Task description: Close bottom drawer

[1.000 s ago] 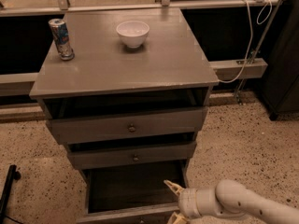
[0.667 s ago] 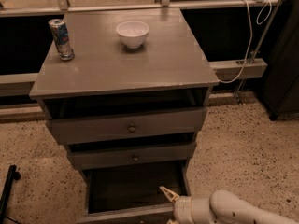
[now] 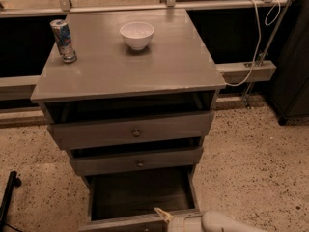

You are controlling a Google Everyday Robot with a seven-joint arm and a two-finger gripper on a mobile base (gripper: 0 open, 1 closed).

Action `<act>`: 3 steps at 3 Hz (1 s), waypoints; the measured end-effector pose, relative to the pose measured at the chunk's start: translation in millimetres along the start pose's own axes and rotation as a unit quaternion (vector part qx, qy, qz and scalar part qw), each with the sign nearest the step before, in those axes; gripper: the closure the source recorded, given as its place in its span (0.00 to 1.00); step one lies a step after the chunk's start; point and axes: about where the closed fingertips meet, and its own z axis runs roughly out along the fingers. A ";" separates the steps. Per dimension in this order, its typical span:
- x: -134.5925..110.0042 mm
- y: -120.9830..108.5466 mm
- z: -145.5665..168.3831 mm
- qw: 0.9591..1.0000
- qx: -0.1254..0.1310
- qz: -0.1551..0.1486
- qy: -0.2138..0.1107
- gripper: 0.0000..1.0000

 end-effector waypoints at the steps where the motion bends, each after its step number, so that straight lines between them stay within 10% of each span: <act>1: 36.2 16.5 35.9 0.999 -0.015 0.043 -0.002 0.26; 3: 40.6 14.7 32.4 0.999 0.000 0.031 0.025 0.72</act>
Offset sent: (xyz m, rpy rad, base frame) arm -0.0123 0.0120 -0.0425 0.0103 0.0757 -0.0164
